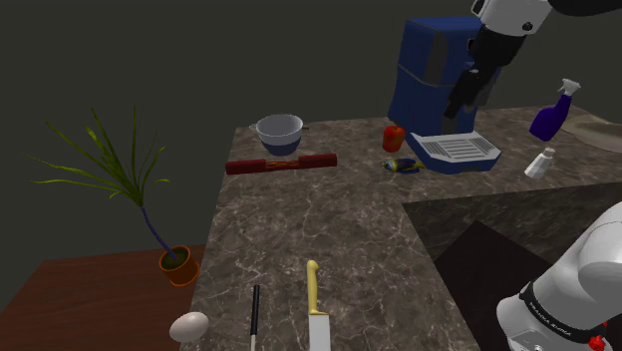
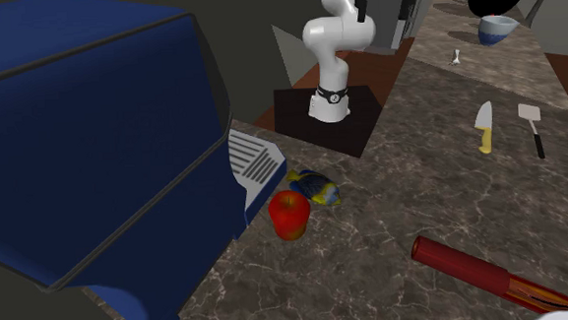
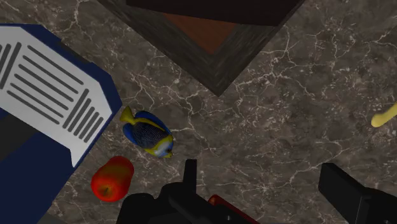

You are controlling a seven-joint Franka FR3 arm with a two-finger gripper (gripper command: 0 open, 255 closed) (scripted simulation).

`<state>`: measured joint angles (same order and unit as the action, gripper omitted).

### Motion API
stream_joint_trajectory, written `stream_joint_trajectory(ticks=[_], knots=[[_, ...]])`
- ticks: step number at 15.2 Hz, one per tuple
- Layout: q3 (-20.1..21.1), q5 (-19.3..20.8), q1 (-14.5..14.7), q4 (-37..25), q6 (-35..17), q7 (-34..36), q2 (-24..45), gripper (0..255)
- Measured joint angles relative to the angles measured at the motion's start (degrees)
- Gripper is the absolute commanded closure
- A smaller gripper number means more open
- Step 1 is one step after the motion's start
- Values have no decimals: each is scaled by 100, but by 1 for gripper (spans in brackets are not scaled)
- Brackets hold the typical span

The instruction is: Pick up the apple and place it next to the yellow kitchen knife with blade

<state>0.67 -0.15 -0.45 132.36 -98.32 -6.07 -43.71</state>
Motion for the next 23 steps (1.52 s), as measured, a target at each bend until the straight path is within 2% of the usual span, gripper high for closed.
stream_joint_trajectory(ticks=[2,9,15,23], knots=[[-33,17,-8,16,-61,-41,52,0],[-532,201,-124,-182,-872,-662,1155,0],[-939,203,-186,-688,-1437,-1229,2305,0],[-1337,-85,-272,-1718,-1948,-1987,3987,0]])
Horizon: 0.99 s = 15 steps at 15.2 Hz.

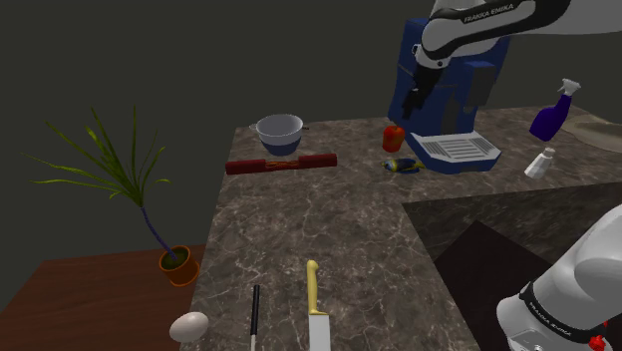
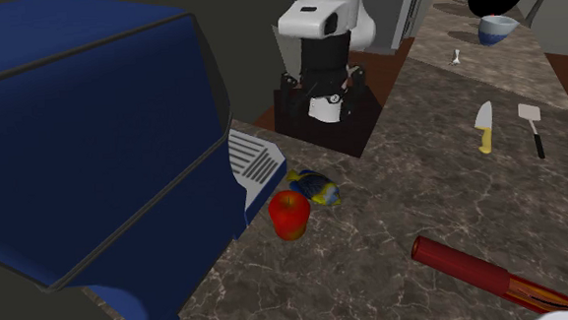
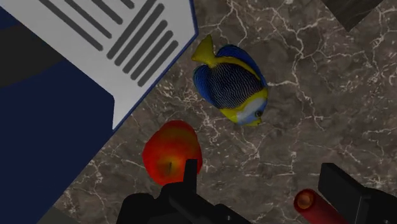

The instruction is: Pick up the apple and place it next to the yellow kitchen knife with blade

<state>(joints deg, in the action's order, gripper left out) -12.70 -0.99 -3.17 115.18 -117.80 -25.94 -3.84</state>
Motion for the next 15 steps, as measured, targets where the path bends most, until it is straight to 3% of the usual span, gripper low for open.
stream_joint_trajectory(ticks=[9,15], knots=[[-172,-549,-341,-1762,-34,-827,2004,0],[-149,-646,-393,-1771,-321,-920,2321,0]])
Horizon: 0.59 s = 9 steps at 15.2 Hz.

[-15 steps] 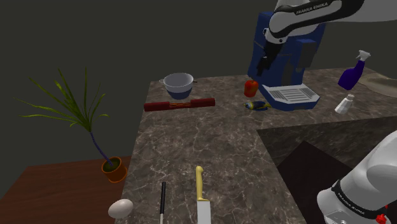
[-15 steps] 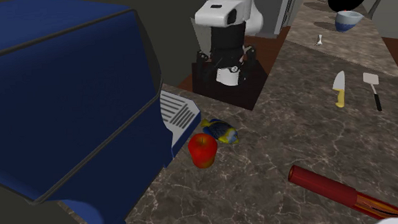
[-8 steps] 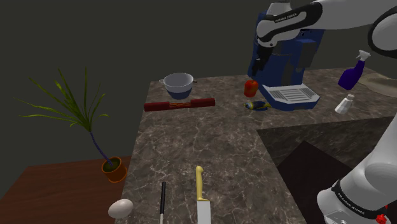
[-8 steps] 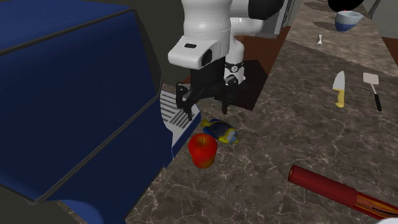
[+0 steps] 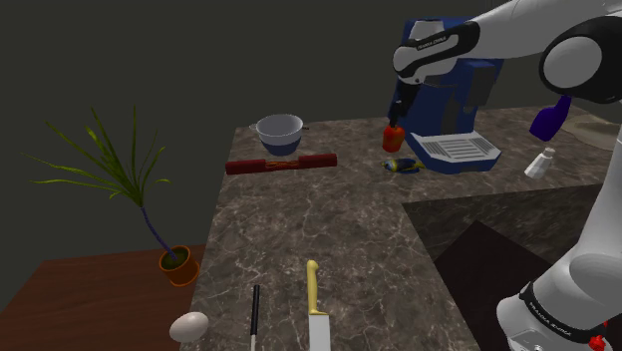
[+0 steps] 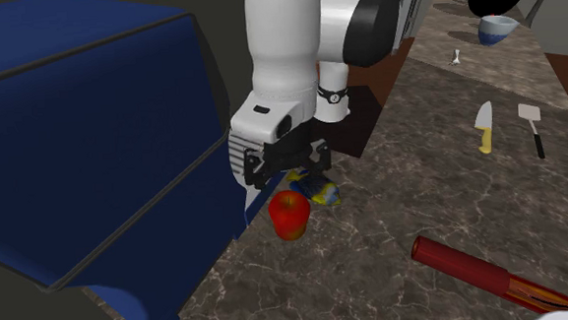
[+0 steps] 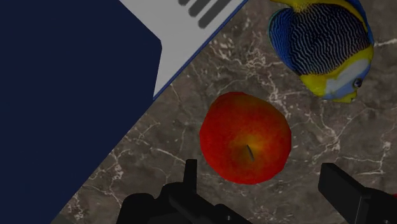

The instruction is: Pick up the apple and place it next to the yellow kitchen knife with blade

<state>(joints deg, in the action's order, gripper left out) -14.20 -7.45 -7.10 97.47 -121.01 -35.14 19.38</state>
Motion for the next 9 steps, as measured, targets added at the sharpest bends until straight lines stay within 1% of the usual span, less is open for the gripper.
stream_joint_trajectory(ticks=[2,8,9], knots=[[12,-23,1,66,-130,-10,68,0],[17,-32,0,73,-170,-12,98,0],[17,-32,0,73,-170,-12,98,255]])
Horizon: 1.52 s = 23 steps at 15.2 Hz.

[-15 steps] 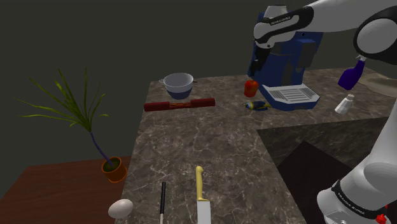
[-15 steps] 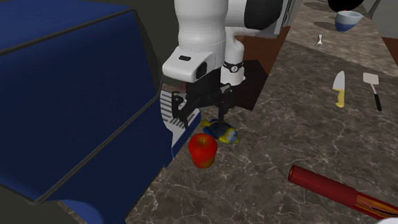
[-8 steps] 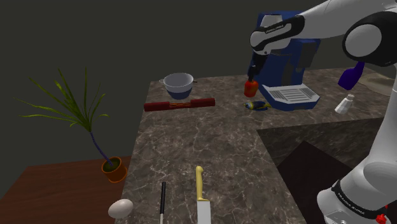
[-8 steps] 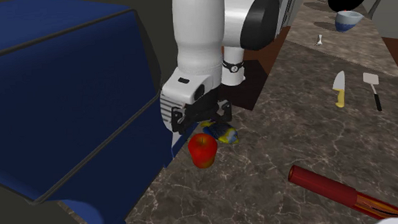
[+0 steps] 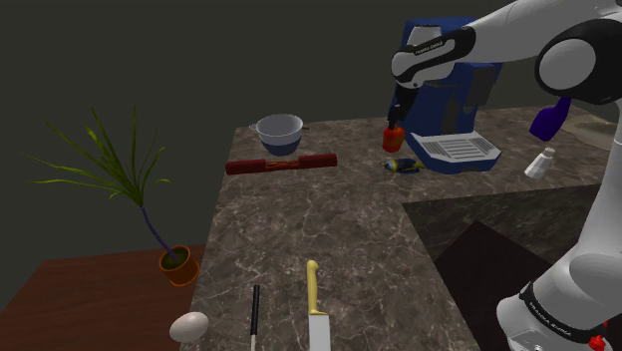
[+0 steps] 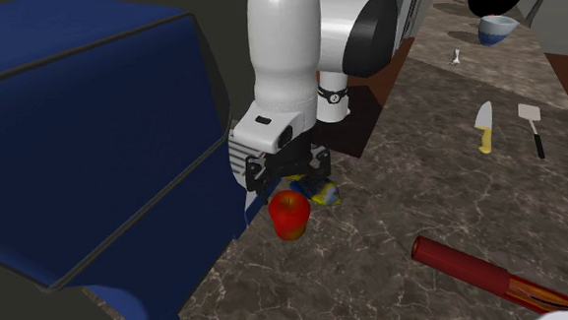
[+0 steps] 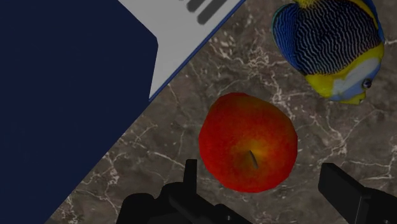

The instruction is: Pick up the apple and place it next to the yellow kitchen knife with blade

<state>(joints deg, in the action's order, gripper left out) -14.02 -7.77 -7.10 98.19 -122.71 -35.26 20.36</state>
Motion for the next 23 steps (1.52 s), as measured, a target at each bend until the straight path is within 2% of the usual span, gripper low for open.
stream_joint_trajectory(ticks=[11,23], knots=[[-3,7,3,-3,24,6,-22,255],[-40,100,6,-608,831,88,-234,255]])
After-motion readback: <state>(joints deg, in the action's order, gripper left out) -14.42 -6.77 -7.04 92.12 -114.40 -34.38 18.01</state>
